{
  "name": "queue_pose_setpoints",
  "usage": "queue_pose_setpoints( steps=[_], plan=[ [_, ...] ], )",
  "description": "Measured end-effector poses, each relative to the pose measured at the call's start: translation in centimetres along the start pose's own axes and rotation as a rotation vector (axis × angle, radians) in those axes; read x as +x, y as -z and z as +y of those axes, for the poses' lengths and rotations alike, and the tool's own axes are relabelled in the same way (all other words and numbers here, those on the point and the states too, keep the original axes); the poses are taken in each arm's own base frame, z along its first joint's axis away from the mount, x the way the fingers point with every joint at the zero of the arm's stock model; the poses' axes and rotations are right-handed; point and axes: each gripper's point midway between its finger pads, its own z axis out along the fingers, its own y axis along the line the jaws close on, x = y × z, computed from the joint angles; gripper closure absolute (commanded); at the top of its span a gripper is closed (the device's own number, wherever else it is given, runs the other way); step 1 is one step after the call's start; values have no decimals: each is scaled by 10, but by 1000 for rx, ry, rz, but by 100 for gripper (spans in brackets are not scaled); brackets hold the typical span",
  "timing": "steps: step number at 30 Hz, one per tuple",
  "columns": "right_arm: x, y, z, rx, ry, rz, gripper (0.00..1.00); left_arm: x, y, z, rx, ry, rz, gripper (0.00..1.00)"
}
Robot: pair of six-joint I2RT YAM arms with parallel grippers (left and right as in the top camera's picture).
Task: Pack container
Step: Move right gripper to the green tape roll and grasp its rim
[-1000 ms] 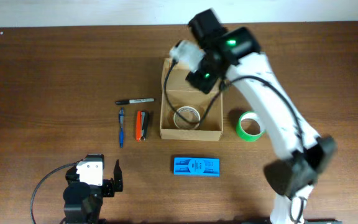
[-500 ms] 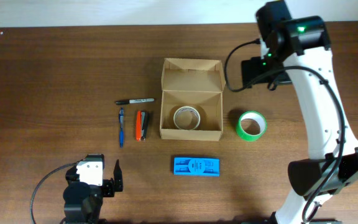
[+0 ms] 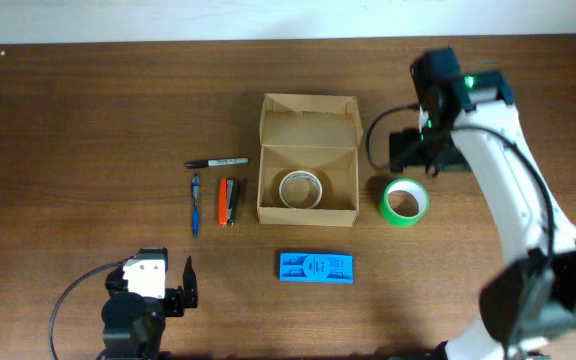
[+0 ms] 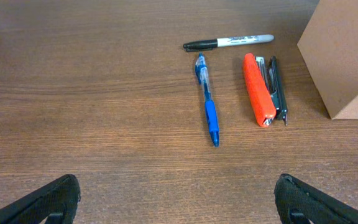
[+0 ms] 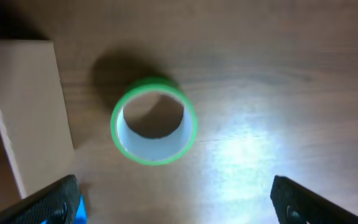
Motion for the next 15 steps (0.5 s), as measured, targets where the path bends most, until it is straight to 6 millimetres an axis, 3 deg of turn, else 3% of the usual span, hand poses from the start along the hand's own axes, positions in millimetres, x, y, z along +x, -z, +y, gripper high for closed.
queue_pose_setpoints(
  steps=[5,11,15],
  plan=[
    [25,-13,-5,-38,-18,-39,1,0,0,0,0,0,0,1],
    [45,-64,-12,-38,-164,16,0,0,0,0,0,0,0,0],
    [51,-86,-22,-38,-306,21,0,0,0,0,0,0,0,1]
  ],
)
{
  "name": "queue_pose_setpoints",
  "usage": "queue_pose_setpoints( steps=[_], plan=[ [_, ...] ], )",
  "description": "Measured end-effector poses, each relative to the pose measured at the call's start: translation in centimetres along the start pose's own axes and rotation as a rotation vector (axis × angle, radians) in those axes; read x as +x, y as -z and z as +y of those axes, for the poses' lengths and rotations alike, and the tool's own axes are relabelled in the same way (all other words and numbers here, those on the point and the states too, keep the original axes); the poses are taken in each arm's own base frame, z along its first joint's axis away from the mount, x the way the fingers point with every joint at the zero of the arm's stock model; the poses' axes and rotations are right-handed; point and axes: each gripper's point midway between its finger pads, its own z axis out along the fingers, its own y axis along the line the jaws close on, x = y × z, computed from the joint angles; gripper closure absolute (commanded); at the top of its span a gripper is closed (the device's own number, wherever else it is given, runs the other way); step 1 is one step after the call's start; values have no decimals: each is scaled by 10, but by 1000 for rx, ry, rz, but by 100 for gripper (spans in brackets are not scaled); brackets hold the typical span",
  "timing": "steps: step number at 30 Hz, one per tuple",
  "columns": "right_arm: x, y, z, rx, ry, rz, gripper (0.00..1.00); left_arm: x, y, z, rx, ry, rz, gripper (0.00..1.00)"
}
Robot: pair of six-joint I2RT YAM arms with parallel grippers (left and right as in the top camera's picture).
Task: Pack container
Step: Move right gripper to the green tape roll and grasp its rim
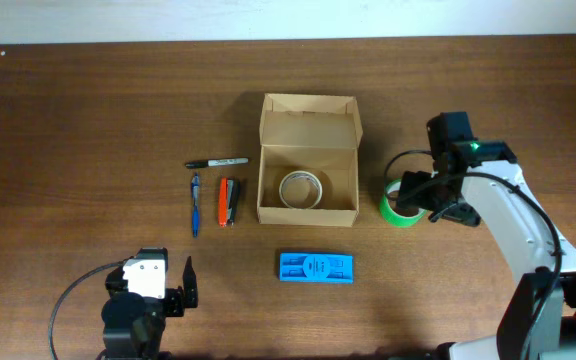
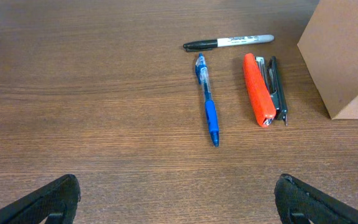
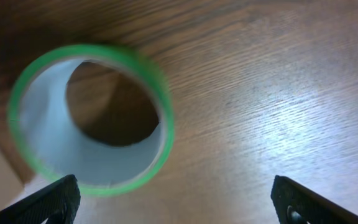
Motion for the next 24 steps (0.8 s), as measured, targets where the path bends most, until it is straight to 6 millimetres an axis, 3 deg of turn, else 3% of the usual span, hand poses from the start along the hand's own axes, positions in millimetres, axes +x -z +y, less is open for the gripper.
queue_pose_setpoints(
  steps=[5,11,20,22,24],
  plan=[
    [-6,-12,-4,-20,-87,-26,11,0,0,0,0,0,0,0],
    [-7,-26,0,-47,-114,-54,13,0,0,0,0,0,0,0],
    [-6,-40,2,-66,-139,-83,25,0,0,0,0,0,0,0],
    [-9,-42,4,-77,-142,-93,29,0,0,0,0,0,0,0],
    [-11,-45,6,-84,-137,-94,39,0,0,0,0,0,0,1]
  ],
)
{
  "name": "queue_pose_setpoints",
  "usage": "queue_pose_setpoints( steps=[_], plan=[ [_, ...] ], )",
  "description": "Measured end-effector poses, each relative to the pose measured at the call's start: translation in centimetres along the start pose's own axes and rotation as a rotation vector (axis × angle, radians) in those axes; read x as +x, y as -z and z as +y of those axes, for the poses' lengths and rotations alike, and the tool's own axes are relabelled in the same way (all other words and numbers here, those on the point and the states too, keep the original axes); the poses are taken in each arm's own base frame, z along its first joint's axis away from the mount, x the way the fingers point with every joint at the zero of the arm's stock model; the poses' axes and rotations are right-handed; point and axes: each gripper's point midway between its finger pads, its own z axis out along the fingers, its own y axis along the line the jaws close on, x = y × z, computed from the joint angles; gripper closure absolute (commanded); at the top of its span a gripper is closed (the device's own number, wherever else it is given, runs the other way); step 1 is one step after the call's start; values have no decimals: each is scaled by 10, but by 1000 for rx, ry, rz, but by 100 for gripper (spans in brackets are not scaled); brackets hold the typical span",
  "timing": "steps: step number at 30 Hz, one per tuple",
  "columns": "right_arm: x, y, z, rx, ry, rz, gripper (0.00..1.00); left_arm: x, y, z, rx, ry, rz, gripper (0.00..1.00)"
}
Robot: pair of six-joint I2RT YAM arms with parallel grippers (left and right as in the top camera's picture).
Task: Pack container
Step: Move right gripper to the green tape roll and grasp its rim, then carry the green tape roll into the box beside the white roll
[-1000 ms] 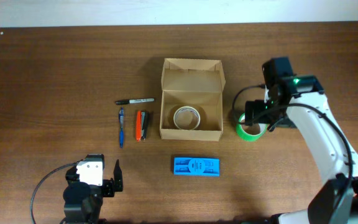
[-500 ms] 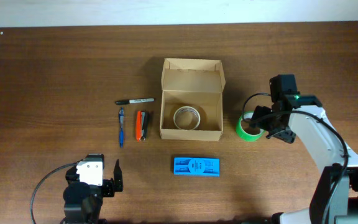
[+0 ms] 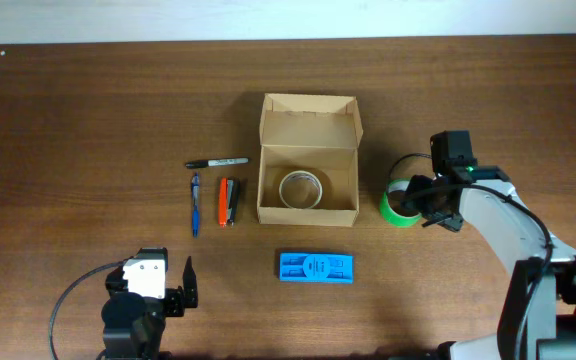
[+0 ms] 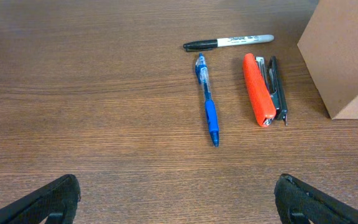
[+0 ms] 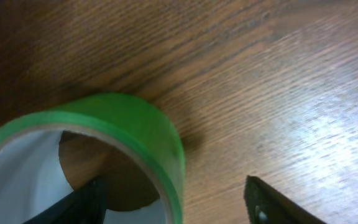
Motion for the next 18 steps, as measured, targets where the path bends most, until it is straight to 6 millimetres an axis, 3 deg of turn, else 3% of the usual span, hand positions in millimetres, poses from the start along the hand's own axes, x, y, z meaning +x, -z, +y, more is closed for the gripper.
queue_pose_setpoints(
  steps=[4,7,10,18],
  plan=[
    [3,-9,1,0,-7,19,56,0,0,0,0,0,0,0],
    [6,-14,0,6,-4,35,80,0,0,0,0,0,0,1],
    [8,-17,0,7,-8,44,94,0,0,0,0,0,0,1],
    [5,-11,1,9,29,54,96,0,0,0,0,0,0,0]
  ],
)
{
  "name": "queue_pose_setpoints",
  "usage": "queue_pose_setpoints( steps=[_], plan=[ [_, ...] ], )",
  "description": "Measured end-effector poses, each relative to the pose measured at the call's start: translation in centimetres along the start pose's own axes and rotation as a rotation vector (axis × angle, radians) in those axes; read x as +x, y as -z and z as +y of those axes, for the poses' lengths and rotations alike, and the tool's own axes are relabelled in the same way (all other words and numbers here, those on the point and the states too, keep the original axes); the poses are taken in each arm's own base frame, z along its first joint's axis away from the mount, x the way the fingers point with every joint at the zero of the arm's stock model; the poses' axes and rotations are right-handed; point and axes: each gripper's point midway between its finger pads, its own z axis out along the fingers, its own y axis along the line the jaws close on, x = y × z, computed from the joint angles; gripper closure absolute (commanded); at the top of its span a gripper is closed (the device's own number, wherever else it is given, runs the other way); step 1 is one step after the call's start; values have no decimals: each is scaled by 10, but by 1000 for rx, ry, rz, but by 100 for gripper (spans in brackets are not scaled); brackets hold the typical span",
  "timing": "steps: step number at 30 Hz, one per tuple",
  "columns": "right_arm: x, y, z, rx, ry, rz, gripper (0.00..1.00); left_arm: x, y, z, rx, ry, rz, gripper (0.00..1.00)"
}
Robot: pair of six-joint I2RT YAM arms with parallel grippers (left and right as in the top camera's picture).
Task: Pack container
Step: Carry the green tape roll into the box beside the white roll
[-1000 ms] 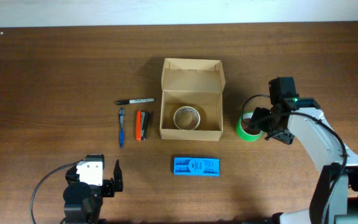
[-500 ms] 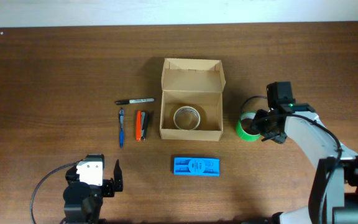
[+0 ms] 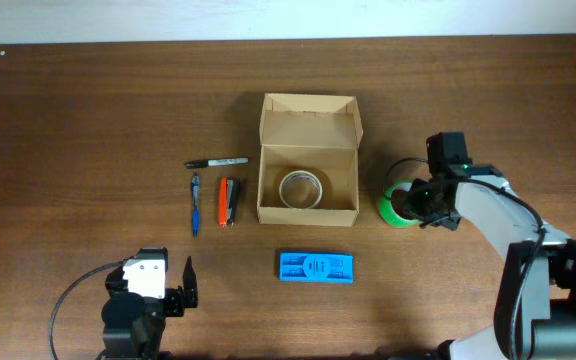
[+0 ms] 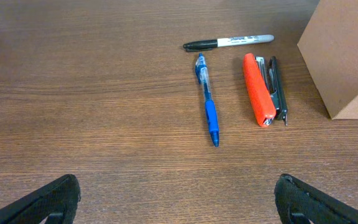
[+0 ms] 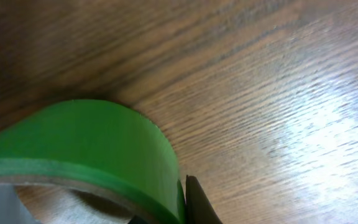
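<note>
The open cardboard box (image 3: 308,125) stands mid-table with a whitish tape roll (image 3: 303,188) inside. Right of it lies the green tape roll (image 3: 396,205), filling the lower left of the right wrist view (image 5: 86,149). My right gripper (image 3: 420,204) (image 5: 174,211) is down at the roll's right side and shut on its wall: one finger (image 5: 194,202) presses the outside, the other is mostly hidden inside the ring. My left gripper (image 3: 173,285) (image 4: 176,202) rests open near the front left edge, with nothing between its fingers.
Left of the box lie a black marker (image 4: 229,42), a blue pen (image 4: 207,106) and an orange stapler (image 4: 260,96). A blue flat pack (image 3: 315,267) lies in front of the box. The box's corner (image 4: 347,56) shows at the right of the left wrist view.
My right gripper's fingers have gone from apart around the green roll's wall to shut on it, and the wrist sits slightly lower. The roll rests on the table. The left arm is unchanged.
My right gripper was open, high above the green roll by the box's right side. It then stood low over the roll, later with one finger inside the ring and one outside. Now it grips the wall. The left arm has stayed still throughout.
</note>
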Motion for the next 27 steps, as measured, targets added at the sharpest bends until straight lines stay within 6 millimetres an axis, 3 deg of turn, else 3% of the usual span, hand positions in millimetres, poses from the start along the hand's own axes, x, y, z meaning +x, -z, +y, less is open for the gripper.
queue_pose_setpoints(
  steps=[3,7,10,13,16,19,23,27],
  plan=[
    [-20,20,10,-16,46,-34,97,0,0,0,0,0,0,1],
    [-55,60,31,-75,140,-116,96,0,0,0,0,0,0,0],
    [-79,93,56,-167,264,-197,96,0,0,0,0,0,0,0],
    [-89,126,89,-299,476,-271,96,0,0,0,0,0,0,0],
    [-70,153,127,-455,806,-311,96,0,0,0,0,0,0,0],
    [-44,166,158,-571,1060,-345,96,0,0,0,0,0,0,0],
    [-21,172,179,-629,1249,-373,97,0,0,0,0,0,0,0],
    [-12,168,187,-569,1376,-394,97,0,0,0,0,0,0,0]
  ],
)
